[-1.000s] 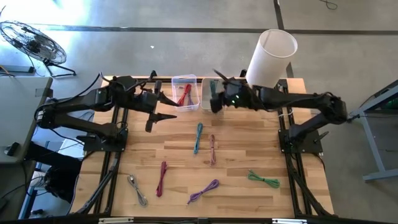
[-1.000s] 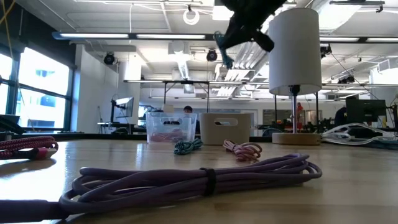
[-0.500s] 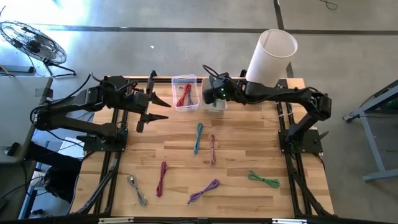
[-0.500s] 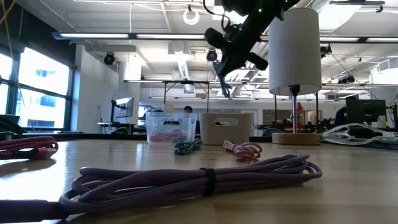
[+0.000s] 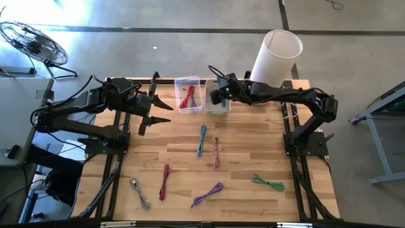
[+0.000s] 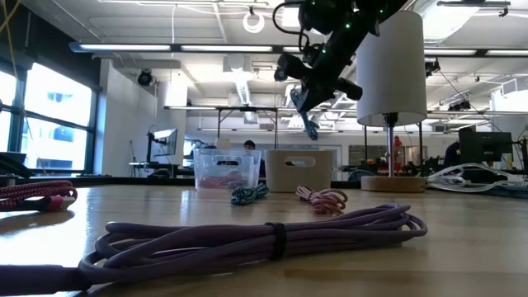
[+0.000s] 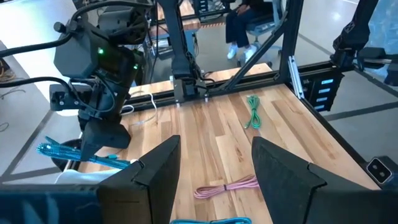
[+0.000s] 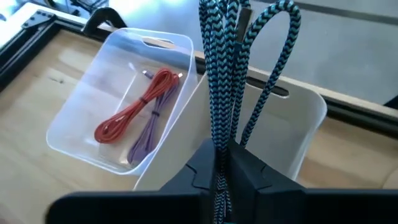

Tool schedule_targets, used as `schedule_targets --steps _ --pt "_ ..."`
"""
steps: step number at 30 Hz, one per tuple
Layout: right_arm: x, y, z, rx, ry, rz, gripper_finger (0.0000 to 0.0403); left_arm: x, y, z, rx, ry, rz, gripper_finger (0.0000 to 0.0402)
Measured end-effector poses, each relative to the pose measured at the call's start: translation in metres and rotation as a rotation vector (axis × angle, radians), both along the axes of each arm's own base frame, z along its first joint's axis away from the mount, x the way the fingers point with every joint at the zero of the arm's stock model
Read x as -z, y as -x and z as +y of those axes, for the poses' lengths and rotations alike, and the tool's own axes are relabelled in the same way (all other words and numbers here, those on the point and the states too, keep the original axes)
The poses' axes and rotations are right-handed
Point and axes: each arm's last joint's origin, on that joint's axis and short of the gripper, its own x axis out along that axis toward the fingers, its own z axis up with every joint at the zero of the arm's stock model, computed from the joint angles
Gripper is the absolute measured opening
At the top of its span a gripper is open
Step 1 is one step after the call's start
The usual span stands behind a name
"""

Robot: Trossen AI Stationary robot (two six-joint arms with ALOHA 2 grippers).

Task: Pick & Place USB Port
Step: Put the right blue cable into the gray bin, then put the green cable into the transparent bin

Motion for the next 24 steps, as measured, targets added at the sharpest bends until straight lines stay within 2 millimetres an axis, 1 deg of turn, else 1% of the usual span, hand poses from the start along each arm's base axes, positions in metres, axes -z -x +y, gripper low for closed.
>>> schedule_targets --steps 8,10,13,16,19,21,24 --pt "0.006 -0.001 -0.002 -0.018 0.031 -0.037 0.0130 0.001 0.000 0.000 0.008 0.005 0.016 0.0195" --pt "0.006 -0.002 -0.002 -0.022 0.034 -0.052 0.0151 0.003 0.001 0.000 0.009 0.007 0.029 0.0195" --pt "0.001 -0.007 -0.002 -0.056 0.046 -0.118 0.0178 0.004 0.001 0.000 0.009 0.009 0.040 0.0195" --pt "-0.008 -0.012 -0.001 -0.182 0.043 -0.202 0.0194 0.005 0.001 0.000 0.009 0.010 0.052 0.0195" --pt "-0.022 -0.016 0.004 -0.402 0.044 -0.301 0.0198 0.004 0.002 -0.001 0.008 0.016 0.049 0.0195" --pt "-0.028 -0.015 0.011 -0.559 0.020 -0.329 0.0198 0.004 0.003 -0.001 0.010 0.036 0.044 0.0195" --pt "-0.034 -0.012 0.025 -0.759 -0.061 -0.360 0.0199 0.003 0.004 -0.002 0.031 0.070 0.044 0.0195"
